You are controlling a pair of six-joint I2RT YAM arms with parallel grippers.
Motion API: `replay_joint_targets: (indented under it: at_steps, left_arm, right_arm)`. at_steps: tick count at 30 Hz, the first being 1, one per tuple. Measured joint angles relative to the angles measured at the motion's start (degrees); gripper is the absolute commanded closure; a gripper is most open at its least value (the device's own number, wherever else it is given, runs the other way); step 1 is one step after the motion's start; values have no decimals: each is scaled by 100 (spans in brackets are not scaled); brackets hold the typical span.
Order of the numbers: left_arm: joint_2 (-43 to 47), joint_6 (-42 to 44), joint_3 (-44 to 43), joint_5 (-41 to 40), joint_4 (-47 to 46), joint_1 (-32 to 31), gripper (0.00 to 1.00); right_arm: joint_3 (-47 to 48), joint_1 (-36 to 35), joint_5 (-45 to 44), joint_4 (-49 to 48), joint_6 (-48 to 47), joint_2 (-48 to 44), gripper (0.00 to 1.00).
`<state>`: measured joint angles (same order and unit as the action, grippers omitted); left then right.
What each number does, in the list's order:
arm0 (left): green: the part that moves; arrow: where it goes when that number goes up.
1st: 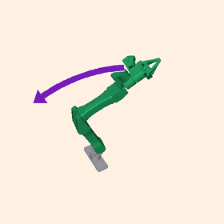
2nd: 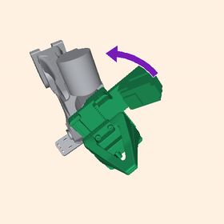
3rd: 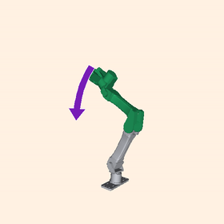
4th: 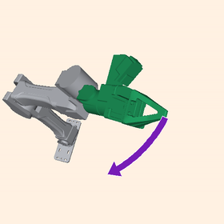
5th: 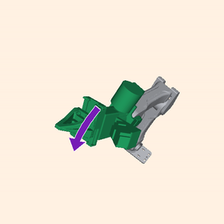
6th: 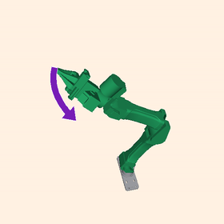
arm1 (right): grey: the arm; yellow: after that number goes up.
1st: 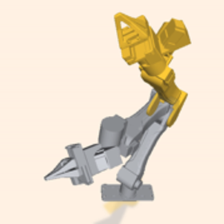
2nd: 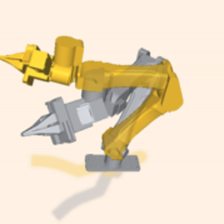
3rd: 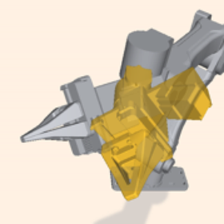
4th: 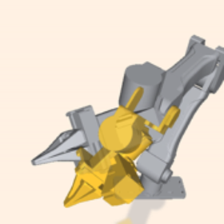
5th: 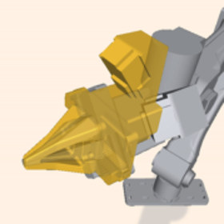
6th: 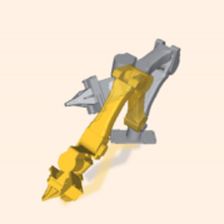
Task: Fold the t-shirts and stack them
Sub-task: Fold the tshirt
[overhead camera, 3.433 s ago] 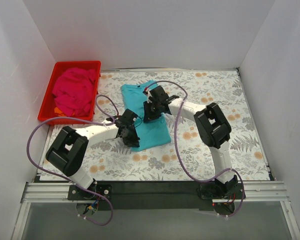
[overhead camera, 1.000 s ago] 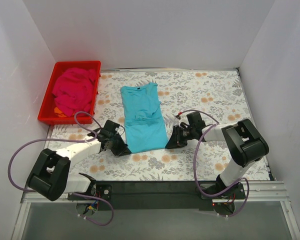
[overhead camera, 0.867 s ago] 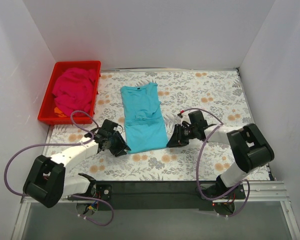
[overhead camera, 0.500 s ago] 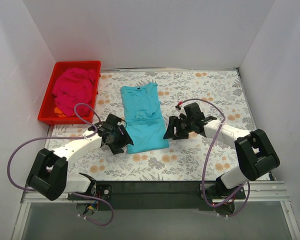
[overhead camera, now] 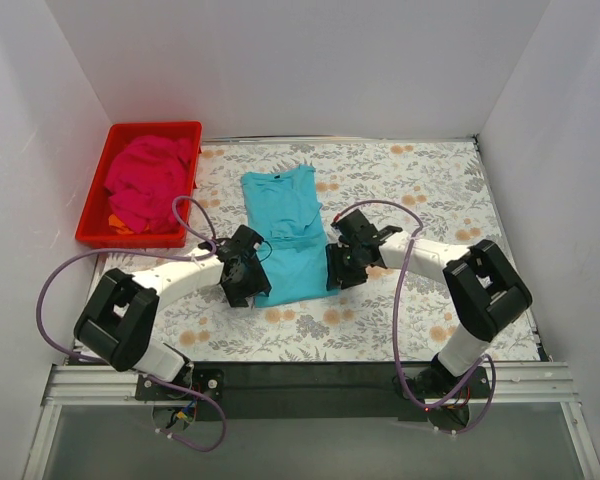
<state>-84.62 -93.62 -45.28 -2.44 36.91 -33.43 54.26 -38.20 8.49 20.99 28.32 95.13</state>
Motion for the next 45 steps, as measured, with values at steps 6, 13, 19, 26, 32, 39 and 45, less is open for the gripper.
replay_joint_targets:
  at_steps: [6,13,19,26,32,39,45]
  left_arm:
    - [-234,131,-223,-61,192,-101,46]
    - [-452,262,-415,-129,369,-280,49]
    - [-586,343,-498,-120,566,-295,98]
    - [-186,363,-166,70,605,-472,100]
    - [1161,-166,612,739,1200,-1480,100]
    - [2293,-1027,839,1283,1773,-2562,100]
    - [2065,-1029,153,1147,2221,-2463,100]
  right_arm:
    - [225,-212,-289,238,22,149,55]
    - [614,-509,-564,621,87,433,59]
    - [793,-568,-619,804,138,625,99]
    - [728,-632,-511,1099,-17,501,99]
    - [-26,-1211,-24,1718,-37,-282,99]
    - [-389,-2234,328,2299,238,-800,99]
    - [420,-2065,83,2933,138,-713,99]
